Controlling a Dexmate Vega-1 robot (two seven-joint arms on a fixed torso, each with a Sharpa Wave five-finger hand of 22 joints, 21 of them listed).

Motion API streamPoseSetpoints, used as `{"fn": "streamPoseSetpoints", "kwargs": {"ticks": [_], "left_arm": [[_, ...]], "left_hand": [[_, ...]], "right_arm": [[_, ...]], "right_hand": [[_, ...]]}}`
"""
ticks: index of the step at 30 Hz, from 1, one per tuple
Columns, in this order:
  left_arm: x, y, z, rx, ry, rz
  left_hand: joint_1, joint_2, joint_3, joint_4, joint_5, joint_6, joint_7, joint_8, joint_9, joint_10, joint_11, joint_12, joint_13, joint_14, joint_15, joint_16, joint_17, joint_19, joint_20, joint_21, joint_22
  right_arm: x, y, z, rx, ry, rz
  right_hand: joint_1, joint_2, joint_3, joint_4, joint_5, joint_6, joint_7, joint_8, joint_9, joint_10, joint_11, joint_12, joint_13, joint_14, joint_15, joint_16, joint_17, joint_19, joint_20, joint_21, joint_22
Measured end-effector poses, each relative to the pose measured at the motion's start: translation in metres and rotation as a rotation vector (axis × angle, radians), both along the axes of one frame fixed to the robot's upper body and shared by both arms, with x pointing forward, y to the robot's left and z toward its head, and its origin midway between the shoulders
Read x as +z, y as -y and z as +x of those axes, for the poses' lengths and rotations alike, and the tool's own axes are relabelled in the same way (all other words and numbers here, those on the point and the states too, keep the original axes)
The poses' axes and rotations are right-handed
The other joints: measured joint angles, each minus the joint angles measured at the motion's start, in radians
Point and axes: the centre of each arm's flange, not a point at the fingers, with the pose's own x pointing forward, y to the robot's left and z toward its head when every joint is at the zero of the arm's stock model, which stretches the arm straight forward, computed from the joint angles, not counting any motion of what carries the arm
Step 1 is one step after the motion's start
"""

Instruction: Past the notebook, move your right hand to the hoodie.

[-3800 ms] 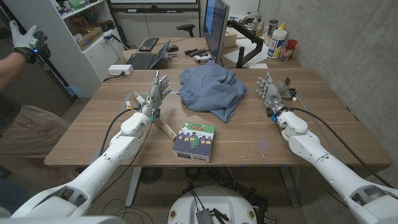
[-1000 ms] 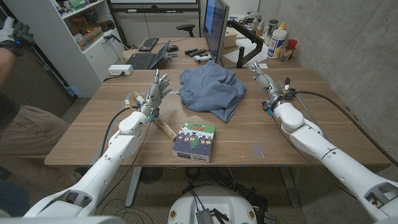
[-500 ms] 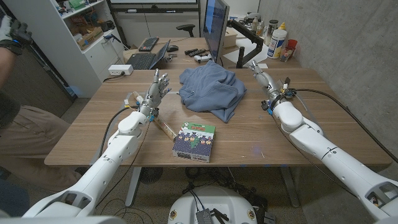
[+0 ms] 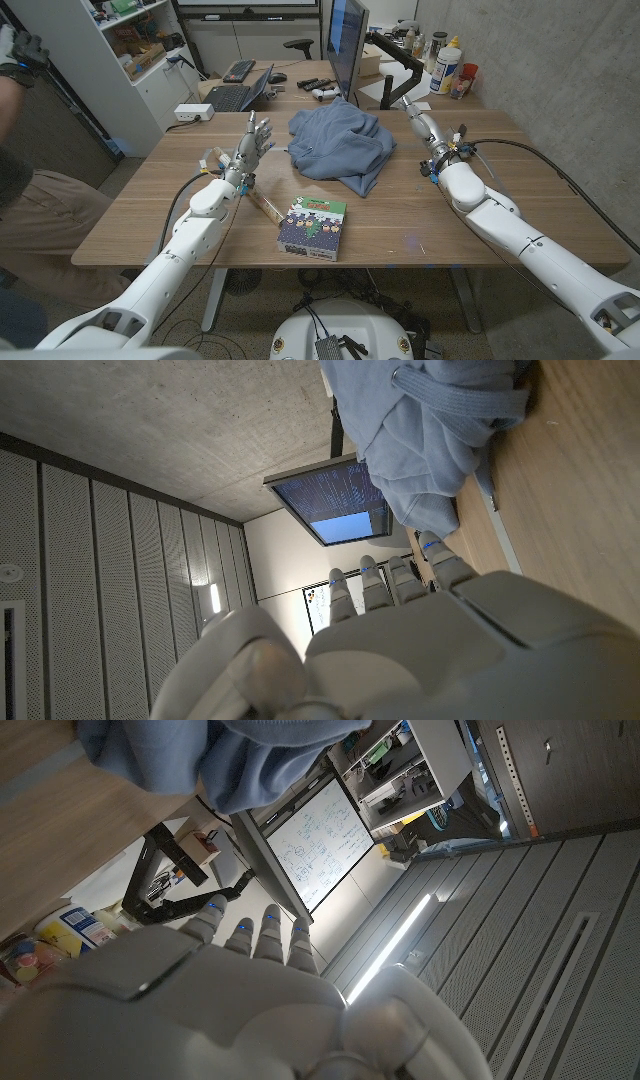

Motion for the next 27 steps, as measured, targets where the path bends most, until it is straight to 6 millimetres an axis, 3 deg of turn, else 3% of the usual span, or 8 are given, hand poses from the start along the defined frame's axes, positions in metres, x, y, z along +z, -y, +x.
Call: {"fn": "streamPoseSetpoints", "kwargs": {"ticks": [17, 27], "left_arm": [[-0.002, 0.0, -0.002, 0.0, 0.006, -0.001], [-0.003, 0.001, -0.003, -0.008, 0.017, 0.002]], "left_hand": [[0.0, 0.0, 0.0, 0.0, 0.0, 0.0, 0.0, 0.0, 0.0, 0.005, 0.006, 0.0, 0.0, 0.0, 0.0, 0.0, 0.0, 0.0, 0.0, 0.0, 0.0], [0.0, 0.0, 0.0, 0.0, 0.0, 0.0, 0.0, 0.0, 0.0, 0.005, 0.006, 0.0, 0.0, -0.004, -0.004, 0.0, 0.0, 0.0, 0.0, 0.0, 0.0]], "right_arm": [[0.006, -0.005, -0.006, -0.039, 0.033, -0.071], [0.011, -0.009, -0.007, -0.039, 0.047, -0.099]], "right_hand": [[0.0, 0.0, 0.0, 0.0, 0.0, 0.003, -0.003, 0.0, 0.0, 0.0, 0.0, 0.0, 0.002, -0.002, -0.002, 0.0, 0.0, 0.0, 0.0, 0.0, 0.0], [0.005, 0.005, 0.0, 0.0, 0.0, 0.007, -0.007, 0.008, 0.0, 0.013, -0.012, 0.0, 0.002, -0.002, -0.002, 0.0, 0.0, -0.003, -0.003, 0.0, 0.0]]}}
